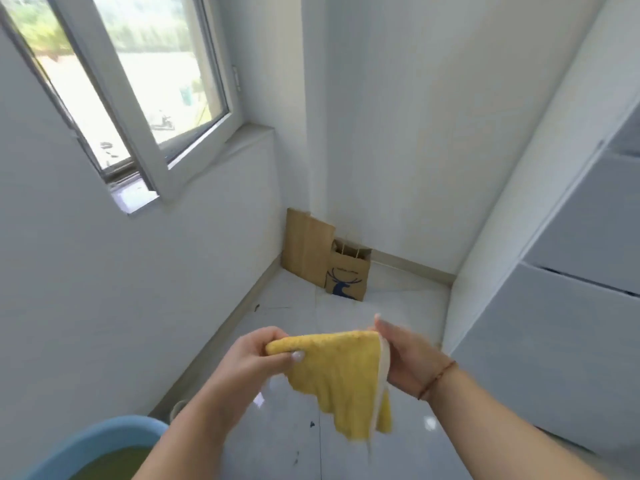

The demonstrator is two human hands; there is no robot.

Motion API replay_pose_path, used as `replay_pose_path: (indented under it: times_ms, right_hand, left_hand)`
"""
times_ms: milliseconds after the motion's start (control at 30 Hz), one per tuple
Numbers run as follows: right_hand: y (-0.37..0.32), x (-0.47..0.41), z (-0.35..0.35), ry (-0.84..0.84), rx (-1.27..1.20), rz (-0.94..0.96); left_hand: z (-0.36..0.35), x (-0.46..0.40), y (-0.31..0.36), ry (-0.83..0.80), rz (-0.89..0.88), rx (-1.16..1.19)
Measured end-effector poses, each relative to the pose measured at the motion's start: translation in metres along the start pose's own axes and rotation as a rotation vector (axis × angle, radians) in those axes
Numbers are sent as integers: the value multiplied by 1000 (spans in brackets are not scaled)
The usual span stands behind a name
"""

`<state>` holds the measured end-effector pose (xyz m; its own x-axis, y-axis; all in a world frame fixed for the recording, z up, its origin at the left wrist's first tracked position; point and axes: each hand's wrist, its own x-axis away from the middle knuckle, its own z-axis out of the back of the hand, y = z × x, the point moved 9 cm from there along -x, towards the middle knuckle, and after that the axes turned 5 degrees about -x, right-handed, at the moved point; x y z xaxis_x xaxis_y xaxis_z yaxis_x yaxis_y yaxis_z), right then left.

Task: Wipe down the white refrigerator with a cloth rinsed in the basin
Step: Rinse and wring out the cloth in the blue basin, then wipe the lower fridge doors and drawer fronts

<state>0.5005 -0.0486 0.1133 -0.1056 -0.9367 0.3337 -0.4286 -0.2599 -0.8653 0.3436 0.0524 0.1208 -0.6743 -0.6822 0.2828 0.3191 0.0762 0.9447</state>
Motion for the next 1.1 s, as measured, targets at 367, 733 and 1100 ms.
replay_pose_path:
  times_ms: [367, 733, 1100]
  right_hand:
    - [47, 76, 178, 298, -1184, 74]
    - [0, 139, 366, 423, -1209, 175]
    - [6, 152, 445, 544, -1111, 359]
  left_hand:
    - [-235, -97, 100, 166, -110, -188]
    - [-505, -130, 89, -291, 399, 1025]
    - [-591, -171, 64, -287, 425, 745]
